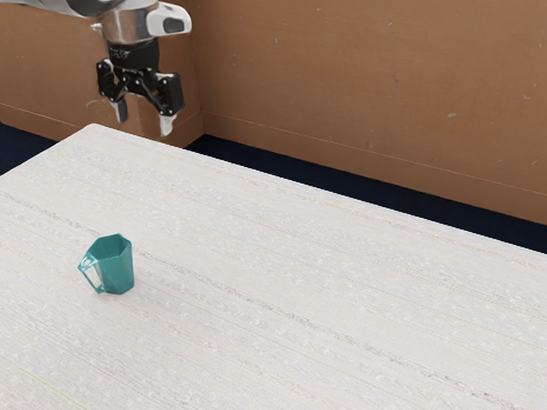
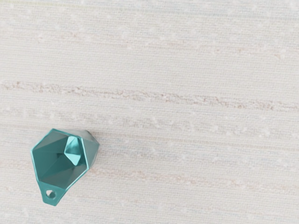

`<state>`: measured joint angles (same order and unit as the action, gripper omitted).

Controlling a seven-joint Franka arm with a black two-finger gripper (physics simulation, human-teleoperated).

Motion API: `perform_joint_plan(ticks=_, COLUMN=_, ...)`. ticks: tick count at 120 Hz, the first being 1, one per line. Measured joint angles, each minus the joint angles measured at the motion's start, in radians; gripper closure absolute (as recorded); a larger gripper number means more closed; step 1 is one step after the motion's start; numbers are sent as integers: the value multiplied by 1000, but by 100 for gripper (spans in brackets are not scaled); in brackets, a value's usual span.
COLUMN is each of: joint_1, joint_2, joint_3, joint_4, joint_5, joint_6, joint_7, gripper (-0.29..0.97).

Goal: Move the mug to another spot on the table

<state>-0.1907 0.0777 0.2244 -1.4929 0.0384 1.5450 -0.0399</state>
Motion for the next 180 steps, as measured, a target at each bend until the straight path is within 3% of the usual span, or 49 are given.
perform_joint_plan(ticks=24, joint_1=10, joint_2=8, joint_3=-5, joint_4=6, joint_5=-19, joint_6=40, joint_7=-6, gripper=1)
perform_joint_plan(ticks=36, joint_1=-5, joint_2=-40, joint_3=-4, joint_4=-34, joint_5=-21, joint_6=48, joint_7=-8, gripper=1)
perform_joint_plan(ticks=57, joint_1=-32, joint_2=-361, joint_3=0, joint_4=-424, joint_5=19, joint_6=109, joint_7=-12, gripper=1)
perform_joint_plan(ticks=70, joint_1=-29, joint_2=-446, joint_3=33, joint_4=-627, joint_5=51, joint_6=169, joint_7=-14, gripper=1)
perform_joint_plan(ticks=88, joint_1=-20, joint_2=-460, joint_3=78, joint_4=-787, joint_5=77, joint_6=280, joint_7=14, gripper=1)
perform_joint_plan(ticks=112, joint_1=-12, joint_2=-454, joint_3=141, joint_4=-895, joint_5=104, joint_6=458, joint_7=193, gripper=1)
perform_joint_plan(ticks=135, joint_1=-13, joint_2=-446, joint_3=245, joint_4=-966, joint_5=128, joint_6=599, joint_7=367, gripper=1)
perform_joint_plan(ticks=180, joint_1=-11, joint_2=-433, joint_3=319, joint_4=-1103, joint_5=169, joint_6=787, joint_7=573, gripper=1)
